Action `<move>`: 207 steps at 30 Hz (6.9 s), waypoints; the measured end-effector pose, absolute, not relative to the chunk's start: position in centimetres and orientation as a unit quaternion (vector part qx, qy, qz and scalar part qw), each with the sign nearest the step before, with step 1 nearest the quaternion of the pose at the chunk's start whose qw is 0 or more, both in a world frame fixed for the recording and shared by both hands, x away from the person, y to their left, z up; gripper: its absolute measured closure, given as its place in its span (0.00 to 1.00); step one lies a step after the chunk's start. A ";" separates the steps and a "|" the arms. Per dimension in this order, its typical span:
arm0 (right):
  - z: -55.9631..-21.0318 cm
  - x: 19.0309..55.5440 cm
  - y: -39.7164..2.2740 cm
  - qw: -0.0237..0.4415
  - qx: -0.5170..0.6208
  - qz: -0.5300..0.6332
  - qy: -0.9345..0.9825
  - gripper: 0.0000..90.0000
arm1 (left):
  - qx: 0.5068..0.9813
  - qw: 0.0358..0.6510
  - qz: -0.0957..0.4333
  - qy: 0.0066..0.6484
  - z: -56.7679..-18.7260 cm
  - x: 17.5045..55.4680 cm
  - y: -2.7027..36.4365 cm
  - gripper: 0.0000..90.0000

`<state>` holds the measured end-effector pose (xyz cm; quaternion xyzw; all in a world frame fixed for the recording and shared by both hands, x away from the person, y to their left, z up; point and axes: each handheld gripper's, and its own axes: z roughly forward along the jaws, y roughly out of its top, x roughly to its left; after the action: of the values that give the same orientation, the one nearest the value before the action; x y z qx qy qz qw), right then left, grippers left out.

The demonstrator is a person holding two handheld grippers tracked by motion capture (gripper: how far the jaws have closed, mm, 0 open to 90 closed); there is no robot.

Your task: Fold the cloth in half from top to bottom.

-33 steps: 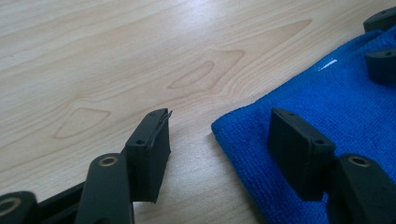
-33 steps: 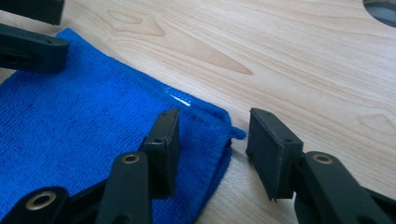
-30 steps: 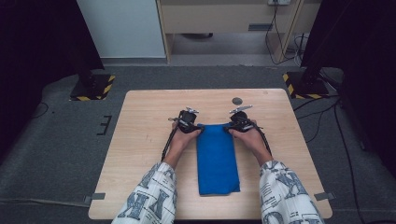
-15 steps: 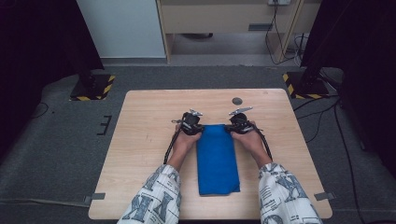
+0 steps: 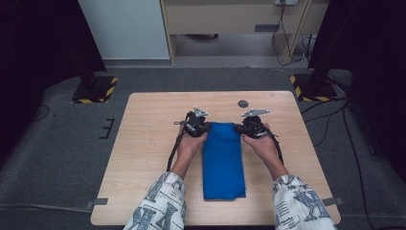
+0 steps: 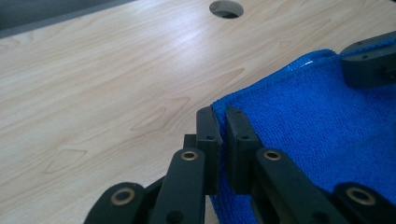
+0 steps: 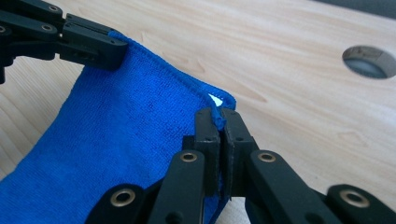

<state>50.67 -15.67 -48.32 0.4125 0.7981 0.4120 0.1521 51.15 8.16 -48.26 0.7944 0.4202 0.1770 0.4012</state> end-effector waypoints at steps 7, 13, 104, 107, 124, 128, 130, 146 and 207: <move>-46.7 51.2 -15.8 0.161 0.415 0.422 0.790 0.97 | 0.788 0.415 0.185 0.415 -46.6 51.4 8.4 0.94; -45.1 51.4 -15.5 0.171 0.410 0.432 0.785 0.97 | 0.778 0.430 0.194 0.414 -45.0 51.5 8.9 0.94; -49.6 38.1 -18.1 0.131 0.338 0.473 0.803 0.96 | 0.801 0.456 0.156 0.355 -48.6 36.7 9.9 0.91; -50.1 38.1 -17.9 0.130 0.335 0.469 0.807 0.96 | 0.802 0.452 0.149 0.360 -49.1 36.8 10.1 0.89; -51.1 37.8 -18.0 0.127 0.323 0.451 0.823 0.94 | 0.764 0.485 0.151 0.398 -49.1 37.1 11.2 0.44; -51.0 37.1 -17.8 0.123 0.313 0.455 0.825 0.94 | 0.760 0.475 0.157 0.414 -49.8 37.7 11.7 0.43; -50.9 37.0 -17.7 0.124 0.310 0.455 0.825 0.94 | 0.760 0.470 0.160 0.420 -50.1 37.9 11.8 0.43; -51.3 35.4 -17.5 0.114 0.294 0.436 0.843 0.78 | 0.790 0.434 0.164 0.402 -51.4 37.3 10.7 0.44; -52.6 40.8 -25.1 0.208 0.476 0.361 0.775 0.09 | 0.790 0.340 0.189 0.473 -52.5 40.5 20.8 0.09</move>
<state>40.80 -25.11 -52.56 0.4763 0.7745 0.3605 0.2079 40.54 20.80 -52.48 0.7902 0.4735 0.1889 0.3401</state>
